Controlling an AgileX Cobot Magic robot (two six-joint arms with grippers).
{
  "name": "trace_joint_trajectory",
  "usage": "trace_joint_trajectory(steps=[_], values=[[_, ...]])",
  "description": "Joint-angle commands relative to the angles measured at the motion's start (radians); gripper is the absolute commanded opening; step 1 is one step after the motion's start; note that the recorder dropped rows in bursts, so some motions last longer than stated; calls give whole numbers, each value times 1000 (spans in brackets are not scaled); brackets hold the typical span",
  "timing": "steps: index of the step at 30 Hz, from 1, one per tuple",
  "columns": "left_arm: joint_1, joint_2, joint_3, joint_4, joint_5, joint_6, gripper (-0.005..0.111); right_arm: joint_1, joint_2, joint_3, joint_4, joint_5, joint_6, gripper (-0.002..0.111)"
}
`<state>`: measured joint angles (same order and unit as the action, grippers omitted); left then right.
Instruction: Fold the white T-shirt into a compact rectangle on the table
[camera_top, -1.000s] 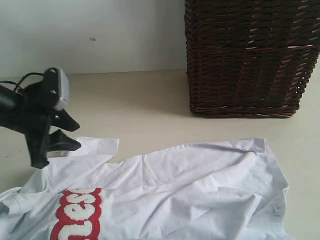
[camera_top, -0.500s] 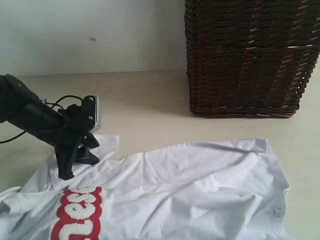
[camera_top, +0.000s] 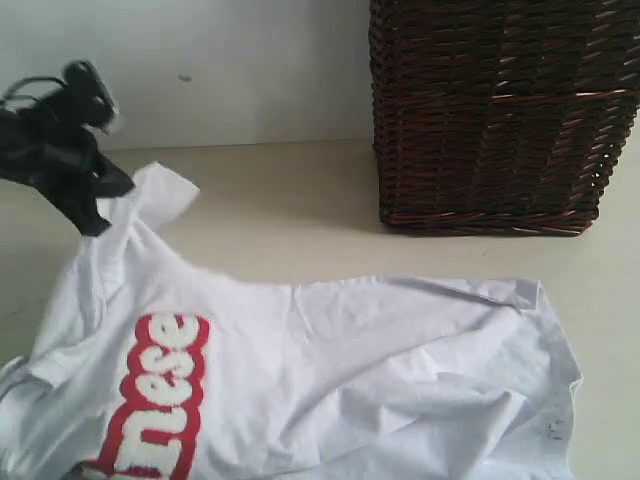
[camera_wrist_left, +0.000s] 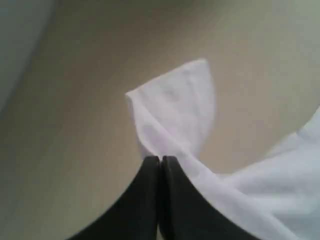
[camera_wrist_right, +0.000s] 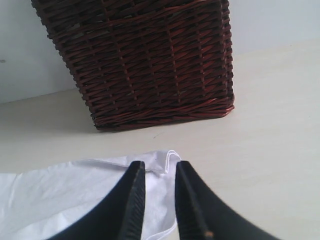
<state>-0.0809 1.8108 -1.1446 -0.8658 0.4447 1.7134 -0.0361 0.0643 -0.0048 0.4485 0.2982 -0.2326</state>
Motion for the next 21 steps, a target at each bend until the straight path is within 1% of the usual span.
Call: trace_joint_trajectory(steps=[1,2,3,4,5,6,7,9,10,11,12,13,14,15,16,17,18,19,21], values=[[185,1,-56,-71,47,-62,0,1,2,5,1,-4,-1,23],[237,30,-56,-66,52,-67,0,1,2,5,1,-4,-1,23],[270,71,-56,-57,40,-67,0,1,2,5,1,-4,-1,23],[292,119,-56,-59,14,-69,0,1,2,5,1,-4,-1,23],[300,168,-56,-66,-34,-69,0,1,2,5,1,-4,-1,23],[300,217,-61,-83,-76,-69,3,1,2,5,1,-4,-1,23],[300,281,-87,-138,-86,-73,12,1,2,5,1,-4,-1,23],[300,336,-129,-247,-86,-90,27,1,2,5,1,-4,-1,23],[300,355,-158,-305,-90,-120,44,1,2,5,1,-4,-1,23],[300,357,-170,-338,-95,-138,54,1,2,5,1,-4,-1,23],[300,344,-181,-340,-98,-174,71,1,2,5,1,-4,-1,23],[300,309,-181,-308,-78,-210,72,1,2,5,1,-4,-1,23],[300,260,-181,-246,-42,-278,67,1,2,5,1,-4,-1,23],[300,216,-181,-219,-15,-323,62,1,2,5,1,-4,-1,23],[300,125,-181,-208,75,-378,51,1,2,5,1,-4,-1,23],[300,83,-181,-208,124,-386,46,1,2,5,1,-4,-1,23],[300,19,-181,-208,200,-386,38,1,2,5,1,-4,-1,23],[300,-20,-181,-208,245,-386,32,1,2,5,1,-4,-1,23],[300,-101,-178,-208,341,-386,16,1,2,5,1,-4,-1,23]])
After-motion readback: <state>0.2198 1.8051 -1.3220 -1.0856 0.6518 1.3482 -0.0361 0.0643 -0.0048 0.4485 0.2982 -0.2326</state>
